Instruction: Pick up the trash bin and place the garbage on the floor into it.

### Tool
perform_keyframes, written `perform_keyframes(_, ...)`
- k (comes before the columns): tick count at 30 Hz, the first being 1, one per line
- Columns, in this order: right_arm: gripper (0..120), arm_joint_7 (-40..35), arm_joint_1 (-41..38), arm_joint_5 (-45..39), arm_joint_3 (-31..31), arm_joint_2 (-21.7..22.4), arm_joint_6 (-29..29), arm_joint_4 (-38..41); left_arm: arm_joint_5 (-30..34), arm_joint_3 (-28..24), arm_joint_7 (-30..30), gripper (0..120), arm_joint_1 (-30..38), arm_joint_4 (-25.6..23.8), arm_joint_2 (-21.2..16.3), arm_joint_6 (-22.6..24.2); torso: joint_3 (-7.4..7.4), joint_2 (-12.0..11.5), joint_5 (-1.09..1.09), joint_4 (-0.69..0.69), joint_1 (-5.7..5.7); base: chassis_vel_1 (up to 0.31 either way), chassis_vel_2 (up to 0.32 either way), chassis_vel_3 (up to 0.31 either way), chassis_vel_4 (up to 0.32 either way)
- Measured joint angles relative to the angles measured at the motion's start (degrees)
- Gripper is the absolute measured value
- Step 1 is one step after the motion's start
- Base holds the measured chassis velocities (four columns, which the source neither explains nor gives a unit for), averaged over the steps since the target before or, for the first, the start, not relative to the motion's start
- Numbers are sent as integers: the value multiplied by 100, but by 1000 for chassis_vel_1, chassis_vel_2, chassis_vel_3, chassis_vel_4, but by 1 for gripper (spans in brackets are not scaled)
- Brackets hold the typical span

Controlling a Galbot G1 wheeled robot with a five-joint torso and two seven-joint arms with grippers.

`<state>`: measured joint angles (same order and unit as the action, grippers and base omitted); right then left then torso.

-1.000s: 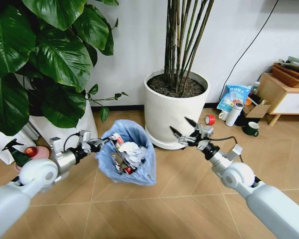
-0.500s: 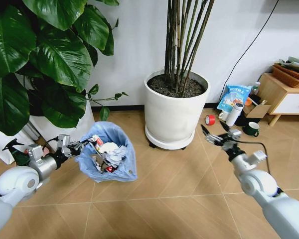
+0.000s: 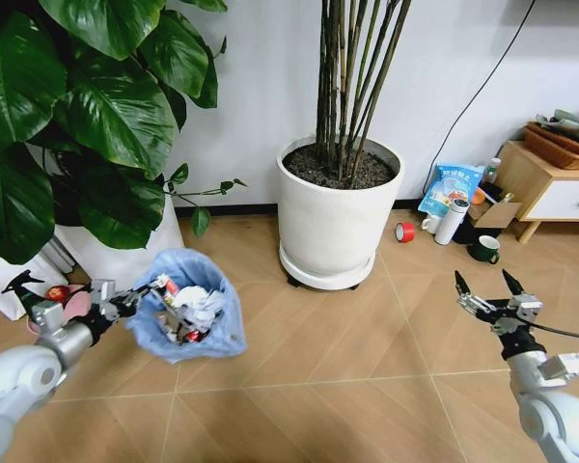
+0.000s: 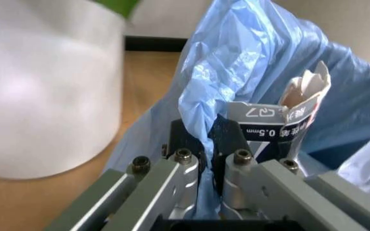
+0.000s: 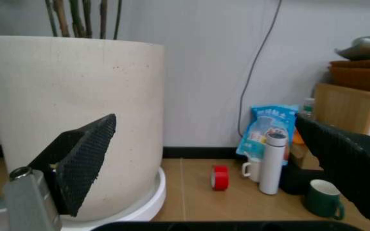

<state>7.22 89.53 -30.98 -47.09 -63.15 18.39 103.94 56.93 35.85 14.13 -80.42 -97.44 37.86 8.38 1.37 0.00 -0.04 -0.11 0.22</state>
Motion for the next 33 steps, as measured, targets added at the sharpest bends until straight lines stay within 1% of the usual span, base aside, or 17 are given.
perform_keyframes(3, 100, -81, 104, 175, -105, -332, 68, 50, -159, 419, 101, 0, -374, 4, 178, -86, 0, 0, -1, 0, 0, 0, 0, 0, 0)
perform_keyframes(4, 100, -81, 104, 175, -105, -332, 68, 50, -159, 419, 101, 0, -374, 4, 178, -86, 0, 0, -1, 0, 0, 0, 0, 0, 0)
perform_keyframes(6, 100, -130, 177, 326, -179, -584, 156, 52, -230, 670, 148, 0, -536, 6, 339, -127, 0, 0, 1, 0, 0, 0, 0, 0, 0)
perform_keyframes(7, 100, -130, 177, 326, -179, -584, 156, 52, -230, 670, 148, 0, -536, 6, 339, -127, 0, 0, 1, 0, 0, 0, 0, 0, 0)
perform_keyframes(11, 100, -158, 354, 495, -344, -1017, 335, 84, -371, 889, 234, 0, -704, -57, 585, -196, 0, 0, -2, -1, 0, 0, 0, 0, 0)
perform_keyframes(12, 100, -158, 354, 495, -344, -1017, 335, 84, -371, 889, 234, 0, -704, -57, 585, -196, 0, 0, -2, -1, 0, 0, 0, 0, 0)
perform_keyframes(15, 100, -157, 510, 556, -467, -1276, 391, 149, -455, 958, 245, 0, -808, -127, 715, -212, 0, 0, 0, -2, 0, 0, 0, 0, 0)
perform_keyframes(16, 100, -157, 510, 556, -467, -1276, 391, 149, -455, 958, 245, 0, -808, -127, 715, -212, 0, 0, 0, -2, 0, 0, 0, 0, 0)
perform_keyframes(19, 100, -158, 591, 571, -556, -1497, 459, 161, -575, 1065, 269, 0, -989, -236, 855, -229, 0, 0, -1, -3, 0, 0, 0, 0, 0)
perform_keyframes(27, 100, -158, 485, 481, -555, -1565, 560, 8, -629, 1269, 354, 0, -1275, -350, 978, -270, 0, 0, 0, -1, 0, 0, 0, 0, 0)
perform_keyframes(33, 100, -86, 429, 499, -517, -1556, 633, -144, -658, 1284, 353, 0, -1307, -407, 1061, -270, 1, 0, 0, -2, 0, 0, 0, 0, 0)
